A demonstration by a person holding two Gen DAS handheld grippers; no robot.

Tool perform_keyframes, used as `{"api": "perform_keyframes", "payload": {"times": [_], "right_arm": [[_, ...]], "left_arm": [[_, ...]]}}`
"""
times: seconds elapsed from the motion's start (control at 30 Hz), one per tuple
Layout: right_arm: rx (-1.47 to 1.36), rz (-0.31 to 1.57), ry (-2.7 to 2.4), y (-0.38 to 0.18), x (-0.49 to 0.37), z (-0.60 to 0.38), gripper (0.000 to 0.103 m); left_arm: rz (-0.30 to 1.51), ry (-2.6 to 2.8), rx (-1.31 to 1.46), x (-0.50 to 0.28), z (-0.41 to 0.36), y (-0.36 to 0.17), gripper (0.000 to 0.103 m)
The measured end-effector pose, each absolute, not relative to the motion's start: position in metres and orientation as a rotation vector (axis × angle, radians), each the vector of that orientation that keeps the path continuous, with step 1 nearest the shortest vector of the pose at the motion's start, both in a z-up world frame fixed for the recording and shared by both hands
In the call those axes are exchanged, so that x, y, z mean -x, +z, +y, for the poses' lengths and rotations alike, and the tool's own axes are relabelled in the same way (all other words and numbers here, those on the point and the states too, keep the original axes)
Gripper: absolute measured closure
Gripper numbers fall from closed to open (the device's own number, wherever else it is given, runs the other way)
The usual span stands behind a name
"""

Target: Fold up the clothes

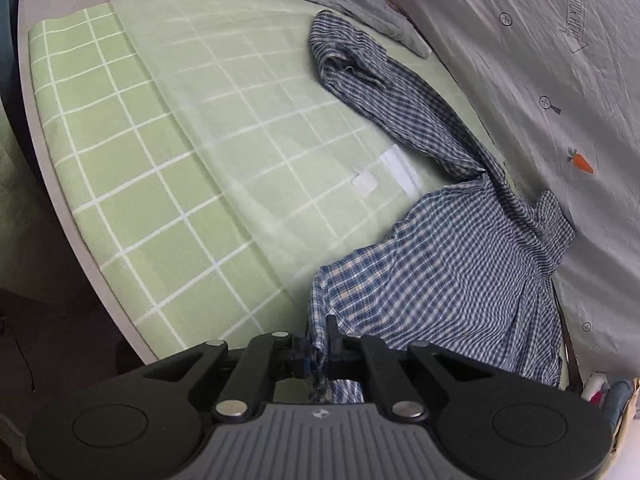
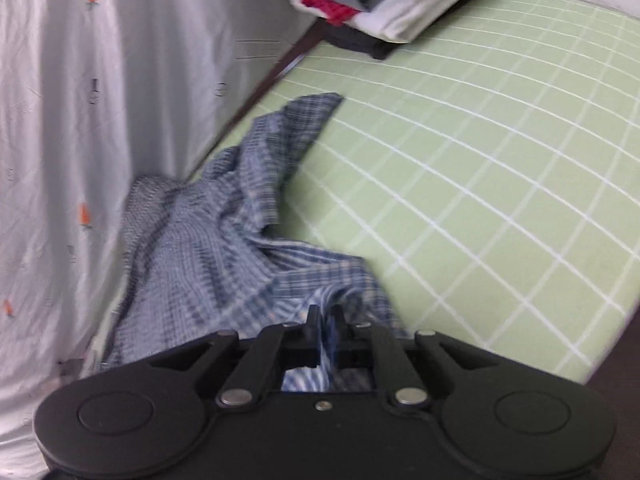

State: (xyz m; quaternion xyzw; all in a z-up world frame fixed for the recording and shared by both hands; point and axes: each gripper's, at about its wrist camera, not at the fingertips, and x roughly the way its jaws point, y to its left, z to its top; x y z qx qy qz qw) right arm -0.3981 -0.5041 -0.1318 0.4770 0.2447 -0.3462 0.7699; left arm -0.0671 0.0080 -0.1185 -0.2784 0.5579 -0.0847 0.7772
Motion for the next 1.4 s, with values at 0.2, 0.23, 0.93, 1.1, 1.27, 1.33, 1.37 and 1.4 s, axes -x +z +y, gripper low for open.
{"api": "perform_keyframes", "payload": {"times": [0.2,0.23,0.93,1.1,1.27,1.33,1.37,1.4], "right_arm": [[-0.972,0.598,-0.747,-0.132,0.387,-0.509,0.096],[-0.951,0.615,-0.748,-0.132,0.384,-0.506,0.093],[-1.039,0.781,-0.563,-0.152,0.378,-0.456,0.056],[-1.026,0.806,-0.522,-0.156,0.372,-0.454,0.053],[-1.055,0.814,-0.496,-0.163,0.37,-0.457,0.057],[-1.068,0.815,-0.494,-0.165,0.371,-0.458,0.066],[-1.074,0.815,-0.493,-0.166,0.371,-0.459,0.071],[-1.087,0.811,-0.498,-0.168,0.373,-0.461,0.076]], "left_arm": [[1.206,-0.192,0.591,0.063,0.006,-0.119,0.096],[1.216,-0.183,0.572,0.062,0.005,-0.119,0.095],[1.291,-0.179,0.489,0.105,-0.002,-0.118,0.052],[1.282,-0.246,0.509,0.112,-0.017,-0.117,0.054],[1.314,-0.276,0.55,0.117,-0.032,-0.12,0.06],[1.328,-0.283,0.577,0.117,-0.035,-0.125,0.066],[1.335,-0.287,0.589,0.117,-0.036,-0.128,0.068],[1.341,-0.291,0.602,0.116,-0.037,-0.131,0.076]]}}
